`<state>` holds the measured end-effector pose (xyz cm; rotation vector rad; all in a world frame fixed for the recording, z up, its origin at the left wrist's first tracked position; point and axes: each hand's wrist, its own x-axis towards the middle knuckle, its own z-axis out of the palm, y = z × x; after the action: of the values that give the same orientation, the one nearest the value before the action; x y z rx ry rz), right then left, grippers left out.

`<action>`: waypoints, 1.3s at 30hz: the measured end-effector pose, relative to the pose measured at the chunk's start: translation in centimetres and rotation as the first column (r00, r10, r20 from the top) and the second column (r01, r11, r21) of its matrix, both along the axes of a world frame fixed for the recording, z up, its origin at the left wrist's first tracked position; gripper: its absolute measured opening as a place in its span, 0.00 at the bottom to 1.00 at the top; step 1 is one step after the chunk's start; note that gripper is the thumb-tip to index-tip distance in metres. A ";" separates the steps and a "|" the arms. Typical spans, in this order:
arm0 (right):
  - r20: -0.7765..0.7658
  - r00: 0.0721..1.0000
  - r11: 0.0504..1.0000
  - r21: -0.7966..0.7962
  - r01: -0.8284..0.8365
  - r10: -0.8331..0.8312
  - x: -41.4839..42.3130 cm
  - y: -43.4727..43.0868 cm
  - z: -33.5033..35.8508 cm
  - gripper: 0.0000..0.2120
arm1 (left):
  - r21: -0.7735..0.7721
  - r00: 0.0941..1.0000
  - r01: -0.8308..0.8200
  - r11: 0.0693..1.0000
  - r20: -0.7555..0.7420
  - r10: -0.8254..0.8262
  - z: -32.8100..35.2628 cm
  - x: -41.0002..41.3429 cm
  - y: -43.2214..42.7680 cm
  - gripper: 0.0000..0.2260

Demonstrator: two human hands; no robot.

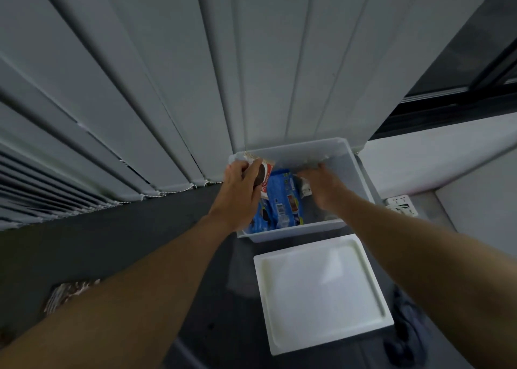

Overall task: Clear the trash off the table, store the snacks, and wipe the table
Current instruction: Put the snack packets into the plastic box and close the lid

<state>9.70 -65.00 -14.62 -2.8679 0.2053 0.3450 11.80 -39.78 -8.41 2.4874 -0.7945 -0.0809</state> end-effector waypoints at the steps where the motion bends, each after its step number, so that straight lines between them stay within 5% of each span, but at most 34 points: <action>1: -0.021 0.997 0.997 0.013 -0.077 0.078 -0.3 0.3 1.1 0.13 | 0.011 1.000 -0.008 1.000 0.003 0.008 -0.1 0.0 0.1 0.24; 5: 0.007 1.000 0.999 0.053 -0.003 0.002 -1.1 1.1 4.0 0.20 | 0.019 1.000 -0.026 0.999 -0.003 0.026 -0.2 0.0 0.1 0.24; 11: 0.341 0.940 0.999 -0.024 0.028 -0.018 -2.8 -0.6 6.8 0.22 | 0.017 0.999 -0.028 0.999 0.022 0.028 -0.3 0.0 0.1 0.25; 13: 0.321 0.946 0.994 -0.076 0.076 -0.048 -4.0 -1.3 7.4 0.26 | 0.057 0.998 -0.031 0.998 0.054 0.028 -0.1 -0.1 0.0 0.25; 16: 0.205 0.968 0.990 0.055 0.133 -0.142 -6.0 -1.9 7.0 0.32 | 0.141 0.995 -0.015 0.990 0.099 0.001 0.4 -0.3 -0.2 0.25; 21: 0.229 0.950 0.972 0.149 0.183 -0.214 -7.0 -1.6 7.0 0.35 | 0.469 0.944 0.043 0.882 0.269 -0.189 0.8 0.2 -0.9 0.31; 29: 0.293 0.926 0.964 0.185 0.191 -0.240 -7.3 -1.4 6.9 0.30 | 0.309 0.971 0.237 0.921 -0.032 -0.238 0.4 0.2 -5.8 0.24; 35: 0.302 0.922 0.966 0.162 0.199 -0.241 -7.1 -1.4 6.8 0.30 | 0.249 0.888 0.441 0.862 -0.260 -0.379 -1.3 0.8 -8.6 0.26; 39: 0.310 0.915 0.962 0.173 0.212 -0.258 -7.1 -1.4 6.6 0.30 | 0.459 0.871 0.492 0.739 -0.267 -0.413 -2.8 1.4 -9.4 0.30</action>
<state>2.64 -66.43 -8.02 -2.6725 0.4401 -0.1634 13.21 -49.20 -11.20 2.6502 -1.4627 -0.7406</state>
